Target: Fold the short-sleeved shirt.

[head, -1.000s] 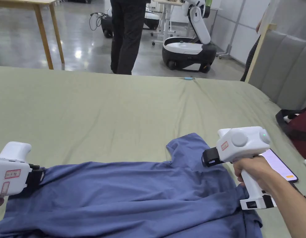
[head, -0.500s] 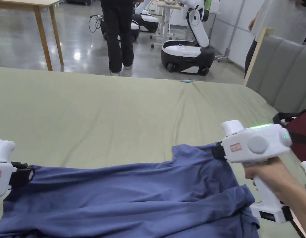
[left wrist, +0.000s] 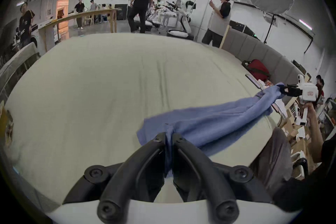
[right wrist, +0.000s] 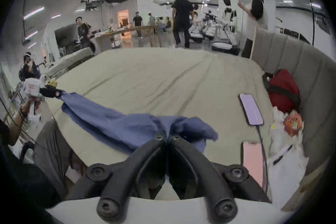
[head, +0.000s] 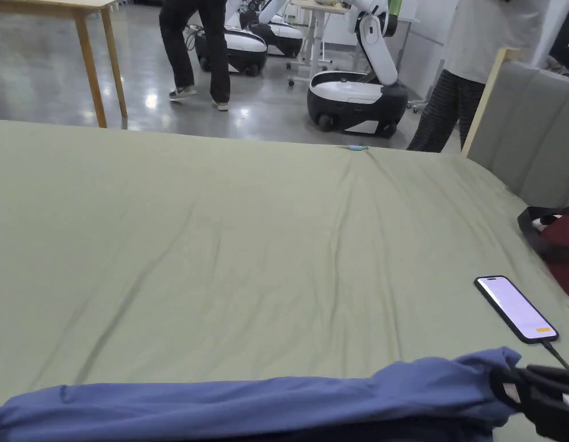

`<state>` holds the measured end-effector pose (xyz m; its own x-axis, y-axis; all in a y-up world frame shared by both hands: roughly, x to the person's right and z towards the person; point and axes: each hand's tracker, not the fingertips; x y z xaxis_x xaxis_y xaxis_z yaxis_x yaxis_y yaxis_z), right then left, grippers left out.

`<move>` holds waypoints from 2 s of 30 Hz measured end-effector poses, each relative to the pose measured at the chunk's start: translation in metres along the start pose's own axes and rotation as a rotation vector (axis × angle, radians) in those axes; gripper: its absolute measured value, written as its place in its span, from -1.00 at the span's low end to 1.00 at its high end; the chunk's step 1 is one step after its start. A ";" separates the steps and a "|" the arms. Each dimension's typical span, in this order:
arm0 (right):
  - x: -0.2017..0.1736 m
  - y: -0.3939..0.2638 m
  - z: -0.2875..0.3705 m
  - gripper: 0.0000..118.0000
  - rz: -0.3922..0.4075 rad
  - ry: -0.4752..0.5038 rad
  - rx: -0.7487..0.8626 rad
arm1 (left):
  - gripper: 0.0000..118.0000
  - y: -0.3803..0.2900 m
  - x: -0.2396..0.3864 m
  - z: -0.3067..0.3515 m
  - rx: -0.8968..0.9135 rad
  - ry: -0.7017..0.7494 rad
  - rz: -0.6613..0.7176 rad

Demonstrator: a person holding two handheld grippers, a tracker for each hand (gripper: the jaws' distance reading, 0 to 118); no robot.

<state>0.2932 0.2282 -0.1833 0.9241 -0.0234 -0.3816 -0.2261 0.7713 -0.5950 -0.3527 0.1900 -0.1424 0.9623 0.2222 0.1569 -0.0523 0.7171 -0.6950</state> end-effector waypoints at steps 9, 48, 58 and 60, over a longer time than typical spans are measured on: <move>0.005 -0.036 -0.078 -0.95 0.002 -0.085 -0.294 | -0.92 -0.014 0.011 -0.043 -0.140 0.086 -0.099; -0.092 -0.010 0.091 -0.99 -0.104 -0.106 0.337 | 0.99 -0.030 -0.047 -0.037 0.059 -0.225 0.563; -0.083 -0.018 0.091 -0.99 -0.135 -0.076 0.335 | 0.85 -0.047 -0.047 -0.058 0.077 -0.430 0.581; -0.081 -0.019 0.091 -0.99 -0.138 -0.071 0.333 | 0.42 -0.052 -0.047 -0.062 0.088 -0.405 0.584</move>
<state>0.2509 0.2732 -0.0766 0.9606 -0.1062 -0.2570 0.0037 0.9291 -0.3699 -0.3790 0.1010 -0.1573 0.5964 0.8019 0.0363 -0.5666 0.4526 -0.6886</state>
